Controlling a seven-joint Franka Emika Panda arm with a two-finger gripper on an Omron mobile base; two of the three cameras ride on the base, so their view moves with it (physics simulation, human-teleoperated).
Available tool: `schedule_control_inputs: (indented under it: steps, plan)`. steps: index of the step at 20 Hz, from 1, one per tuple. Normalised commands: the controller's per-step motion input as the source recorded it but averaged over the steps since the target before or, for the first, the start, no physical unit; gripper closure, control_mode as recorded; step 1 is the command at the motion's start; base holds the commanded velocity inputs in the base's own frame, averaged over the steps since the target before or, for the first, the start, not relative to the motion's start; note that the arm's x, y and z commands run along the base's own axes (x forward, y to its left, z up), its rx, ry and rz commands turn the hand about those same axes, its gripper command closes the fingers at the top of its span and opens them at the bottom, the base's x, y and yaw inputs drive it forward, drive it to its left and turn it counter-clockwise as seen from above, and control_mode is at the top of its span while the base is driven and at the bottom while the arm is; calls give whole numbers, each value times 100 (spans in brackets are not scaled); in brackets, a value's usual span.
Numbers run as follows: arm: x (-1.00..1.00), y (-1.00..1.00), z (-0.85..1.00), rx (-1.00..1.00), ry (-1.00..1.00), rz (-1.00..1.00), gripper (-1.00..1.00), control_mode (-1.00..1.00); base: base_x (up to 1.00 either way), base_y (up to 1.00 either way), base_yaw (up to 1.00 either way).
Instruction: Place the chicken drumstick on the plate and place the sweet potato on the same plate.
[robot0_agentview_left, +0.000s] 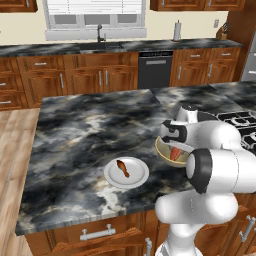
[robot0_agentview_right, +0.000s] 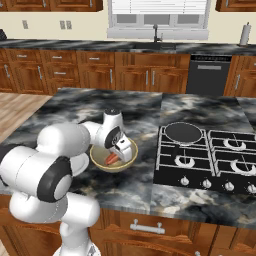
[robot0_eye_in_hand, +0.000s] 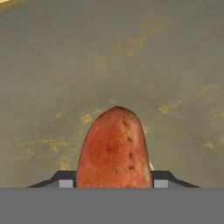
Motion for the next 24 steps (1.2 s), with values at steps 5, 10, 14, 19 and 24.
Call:
schedule_control_inputs:
  steps: [5, 10, 14, 19, 24]
  plan:
    - [21, 0, 5, 0, 4, 0, 100, -100, 0, 0, 0]
    - [22, 0, 5, 0, 21, 0, 100, -100, 0, 0, 0]
    - [0, 0, 23, 0, 32, 2, 100, -100, 0, 0, 0]
    - [0, 0, 31, 0, 19, 1, 100, -100, 0, 0, 0]
    - [-4, 0, 29, 0, 0, 0, 100, -100, 0, 0, 0]
